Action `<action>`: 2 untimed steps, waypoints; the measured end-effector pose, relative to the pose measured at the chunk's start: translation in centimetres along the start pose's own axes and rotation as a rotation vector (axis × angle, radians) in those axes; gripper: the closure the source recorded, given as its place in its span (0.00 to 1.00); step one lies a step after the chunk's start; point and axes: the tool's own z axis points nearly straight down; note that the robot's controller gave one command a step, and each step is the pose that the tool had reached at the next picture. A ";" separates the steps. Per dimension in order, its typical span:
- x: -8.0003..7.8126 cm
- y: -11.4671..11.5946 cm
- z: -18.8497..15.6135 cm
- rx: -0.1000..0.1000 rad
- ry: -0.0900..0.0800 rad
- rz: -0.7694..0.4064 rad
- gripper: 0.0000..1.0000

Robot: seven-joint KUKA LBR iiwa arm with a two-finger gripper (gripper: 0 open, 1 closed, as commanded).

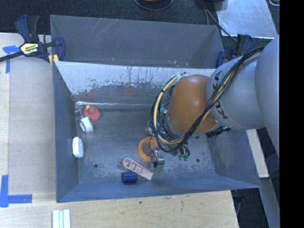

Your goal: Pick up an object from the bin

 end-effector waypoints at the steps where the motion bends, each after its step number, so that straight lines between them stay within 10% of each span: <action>1: 0.2 -0.4 -0.1 -0.002 0.004 -0.014 1.00; 2: 0.2 -0.4 -0.1 -0.002 0.004 -0.014 1.00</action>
Offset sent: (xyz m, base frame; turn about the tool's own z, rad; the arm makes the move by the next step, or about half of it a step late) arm 0.0000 0.0000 0.0000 0.0000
